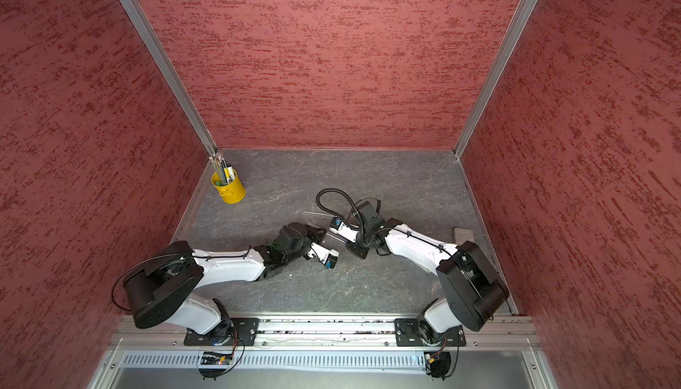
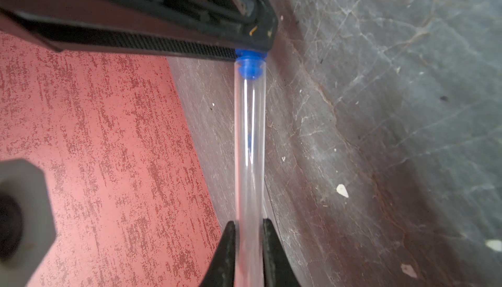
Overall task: Insert stoppers into test tubes
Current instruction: Insert the stopper into the test tube.
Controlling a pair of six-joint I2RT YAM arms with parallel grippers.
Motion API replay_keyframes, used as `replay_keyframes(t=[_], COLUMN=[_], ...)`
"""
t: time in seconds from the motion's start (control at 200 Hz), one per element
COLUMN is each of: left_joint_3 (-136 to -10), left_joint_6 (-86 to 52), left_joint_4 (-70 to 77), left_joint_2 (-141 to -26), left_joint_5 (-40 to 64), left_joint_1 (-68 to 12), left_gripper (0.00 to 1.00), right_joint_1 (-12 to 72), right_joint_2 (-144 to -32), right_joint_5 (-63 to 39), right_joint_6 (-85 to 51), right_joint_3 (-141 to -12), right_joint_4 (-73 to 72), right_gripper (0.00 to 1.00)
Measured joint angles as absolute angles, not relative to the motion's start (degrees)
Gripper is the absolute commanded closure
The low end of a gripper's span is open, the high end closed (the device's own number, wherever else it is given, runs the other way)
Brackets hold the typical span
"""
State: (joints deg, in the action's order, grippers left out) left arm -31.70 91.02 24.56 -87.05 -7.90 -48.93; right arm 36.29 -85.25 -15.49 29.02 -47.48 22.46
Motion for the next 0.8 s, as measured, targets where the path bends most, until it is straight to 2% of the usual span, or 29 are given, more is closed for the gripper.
replay_keyframes(t=[0.531,0.802], left_joint_3=[-32.32,-32.36], left_joint_6=[92.29,92.27], left_joint_4=[24.86,25.08], left_joint_2=[-87.88,-88.53], left_joint_5=[-9.15,-9.15], left_joint_1=[-49.28,-49.36], left_gripper=[0.83,0.83], right_joint_1=[36.34,36.45], right_joint_2=[-86.41,-86.54], right_joint_5=[-15.07,-14.92], right_joint_6=[29.08,29.19], right_joint_3=[-48.95,-49.15], right_joint_4=[23.92,23.83], right_gripper=[0.82,0.75])
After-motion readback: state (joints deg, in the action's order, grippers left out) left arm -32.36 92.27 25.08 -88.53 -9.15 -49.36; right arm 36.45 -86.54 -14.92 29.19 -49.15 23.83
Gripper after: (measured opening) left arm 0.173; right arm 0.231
